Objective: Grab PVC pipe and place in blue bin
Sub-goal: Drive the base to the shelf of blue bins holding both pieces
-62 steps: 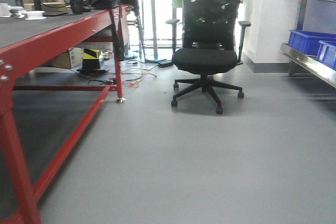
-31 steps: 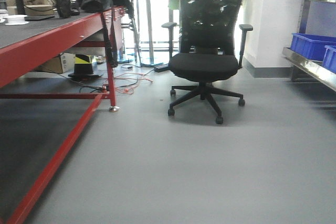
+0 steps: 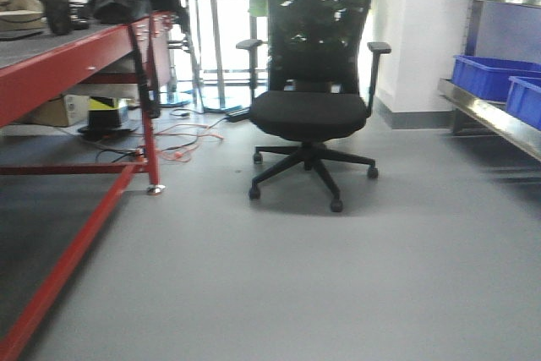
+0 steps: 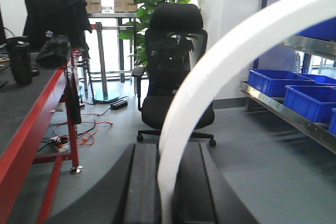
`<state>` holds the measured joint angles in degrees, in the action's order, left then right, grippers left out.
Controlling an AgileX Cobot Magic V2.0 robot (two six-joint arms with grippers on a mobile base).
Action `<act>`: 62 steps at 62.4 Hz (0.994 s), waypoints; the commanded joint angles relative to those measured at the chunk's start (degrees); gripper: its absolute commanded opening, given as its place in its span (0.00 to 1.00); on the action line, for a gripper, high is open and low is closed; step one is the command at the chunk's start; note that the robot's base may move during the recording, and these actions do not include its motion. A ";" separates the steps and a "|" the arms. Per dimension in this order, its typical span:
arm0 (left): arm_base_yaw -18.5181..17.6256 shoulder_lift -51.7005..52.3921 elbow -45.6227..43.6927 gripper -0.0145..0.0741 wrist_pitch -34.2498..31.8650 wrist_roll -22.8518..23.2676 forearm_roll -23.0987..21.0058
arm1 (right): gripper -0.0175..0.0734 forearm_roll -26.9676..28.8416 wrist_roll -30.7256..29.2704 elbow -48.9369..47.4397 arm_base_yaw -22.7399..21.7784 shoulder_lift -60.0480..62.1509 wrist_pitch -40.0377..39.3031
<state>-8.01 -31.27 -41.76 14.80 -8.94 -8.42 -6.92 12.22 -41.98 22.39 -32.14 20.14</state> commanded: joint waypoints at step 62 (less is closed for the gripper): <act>-0.31 0.22 -0.21 0.04 -1.23 -0.07 -0.11 | 0.01 -0.64 -0.13 0.08 0.08 0.19 -1.72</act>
<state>-8.01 -31.27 -41.76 14.70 -8.94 -8.31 -6.92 12.21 -41.98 22.39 -32.14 20.02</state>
